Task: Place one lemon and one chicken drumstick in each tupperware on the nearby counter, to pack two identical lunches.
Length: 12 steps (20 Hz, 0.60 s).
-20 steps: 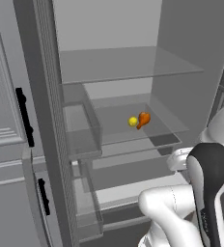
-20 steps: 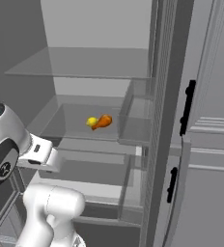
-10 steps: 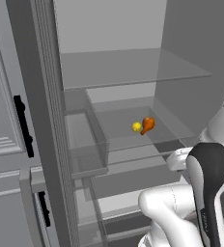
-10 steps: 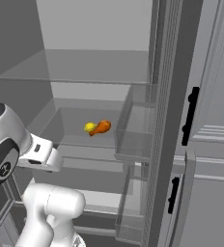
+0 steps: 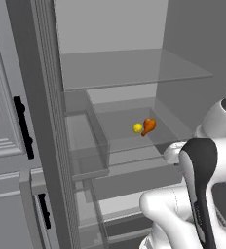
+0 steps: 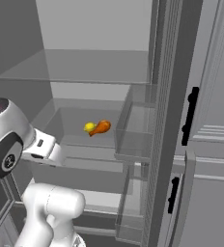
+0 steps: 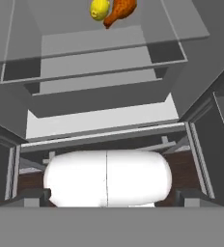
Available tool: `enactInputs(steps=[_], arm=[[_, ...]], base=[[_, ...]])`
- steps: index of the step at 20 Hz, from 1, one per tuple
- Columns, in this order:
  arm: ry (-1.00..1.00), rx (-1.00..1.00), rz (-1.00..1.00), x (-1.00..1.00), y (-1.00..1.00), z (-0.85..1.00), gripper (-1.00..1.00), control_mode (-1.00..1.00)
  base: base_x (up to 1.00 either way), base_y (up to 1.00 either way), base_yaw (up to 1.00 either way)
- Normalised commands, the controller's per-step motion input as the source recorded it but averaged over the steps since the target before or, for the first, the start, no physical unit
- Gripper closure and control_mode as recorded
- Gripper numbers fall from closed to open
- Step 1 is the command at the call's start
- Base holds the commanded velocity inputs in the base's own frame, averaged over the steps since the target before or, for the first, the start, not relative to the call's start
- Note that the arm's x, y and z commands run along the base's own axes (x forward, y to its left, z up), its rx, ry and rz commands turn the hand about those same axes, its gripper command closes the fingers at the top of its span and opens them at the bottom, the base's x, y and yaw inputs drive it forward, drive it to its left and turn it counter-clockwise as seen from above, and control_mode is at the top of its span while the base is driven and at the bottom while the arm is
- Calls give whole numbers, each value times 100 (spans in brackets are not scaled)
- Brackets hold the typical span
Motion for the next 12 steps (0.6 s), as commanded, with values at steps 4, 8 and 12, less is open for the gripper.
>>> enactInputs(steps=[4, 8, 12], arm=[[-12, 0, -6, 88, 3, 0, -100, -100], [-15, -1, 3, 87, 14, -11, -100, -100], [-25, -8, 10, 82, 0, -50, -100, -100]], base=[[0, 0, 0], [0, 0, 0], [0, 0, 0]])
